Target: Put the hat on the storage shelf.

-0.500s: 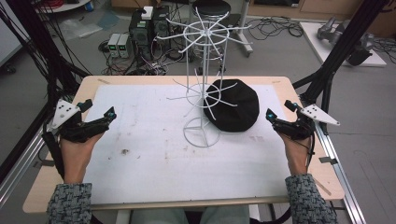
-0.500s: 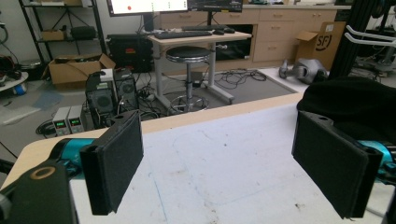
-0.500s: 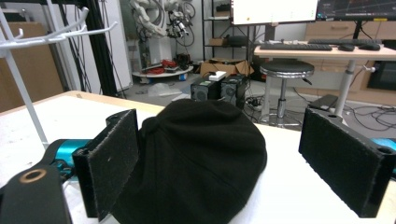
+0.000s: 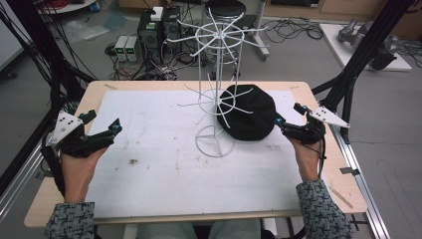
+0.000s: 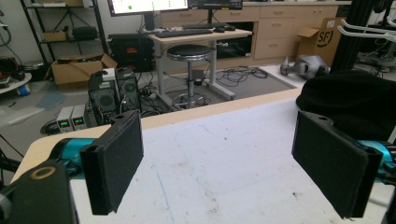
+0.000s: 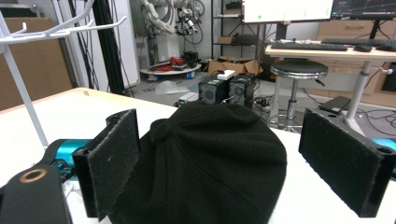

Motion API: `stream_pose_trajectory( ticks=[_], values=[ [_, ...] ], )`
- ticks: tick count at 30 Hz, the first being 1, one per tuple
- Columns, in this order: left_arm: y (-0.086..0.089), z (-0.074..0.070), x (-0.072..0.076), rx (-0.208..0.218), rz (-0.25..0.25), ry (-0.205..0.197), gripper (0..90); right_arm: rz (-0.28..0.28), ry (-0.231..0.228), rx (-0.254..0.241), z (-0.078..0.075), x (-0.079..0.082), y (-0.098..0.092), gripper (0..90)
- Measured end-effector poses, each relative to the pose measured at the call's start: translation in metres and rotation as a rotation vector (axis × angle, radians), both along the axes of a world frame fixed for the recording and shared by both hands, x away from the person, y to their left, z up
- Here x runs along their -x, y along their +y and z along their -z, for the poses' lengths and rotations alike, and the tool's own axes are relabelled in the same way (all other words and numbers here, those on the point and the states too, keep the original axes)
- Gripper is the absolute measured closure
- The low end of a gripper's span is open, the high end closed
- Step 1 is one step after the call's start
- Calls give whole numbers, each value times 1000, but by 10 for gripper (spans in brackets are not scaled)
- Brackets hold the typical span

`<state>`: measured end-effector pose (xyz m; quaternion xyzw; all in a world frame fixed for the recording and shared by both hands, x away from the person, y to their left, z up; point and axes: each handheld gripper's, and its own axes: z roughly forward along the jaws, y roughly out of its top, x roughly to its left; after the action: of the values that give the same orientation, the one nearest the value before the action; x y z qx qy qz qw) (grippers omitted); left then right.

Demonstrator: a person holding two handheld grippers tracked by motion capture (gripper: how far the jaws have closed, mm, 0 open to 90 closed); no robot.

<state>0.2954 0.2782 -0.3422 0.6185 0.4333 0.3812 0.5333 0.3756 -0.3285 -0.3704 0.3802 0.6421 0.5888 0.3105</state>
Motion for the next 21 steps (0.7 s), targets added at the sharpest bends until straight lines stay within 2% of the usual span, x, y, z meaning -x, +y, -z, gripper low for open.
stream_pose_trajectory(
  ticks=[6,10,12,13,16,21],
  values=[
    [3,3,7,-3,-15,6,170,-20,-18,14,-1,-11,11,119],
    [4,4,13,-13,-23,12,170,-45,-4,13,1,-20,23,119],
    [6,3,17,-12,-28,8,170,-56,-7,30,2,-24,29,119],
    [7,3,18,-14,-31,7,170,-61,-13,38,3,-26,33,119],
    [10,3,23,-14,-38,5,170,-71,8,67,11,-38,43,119],
    [11,3,31,-23,-41,-2,171,-75,18,73,20,-47,47,119]
  ],
)
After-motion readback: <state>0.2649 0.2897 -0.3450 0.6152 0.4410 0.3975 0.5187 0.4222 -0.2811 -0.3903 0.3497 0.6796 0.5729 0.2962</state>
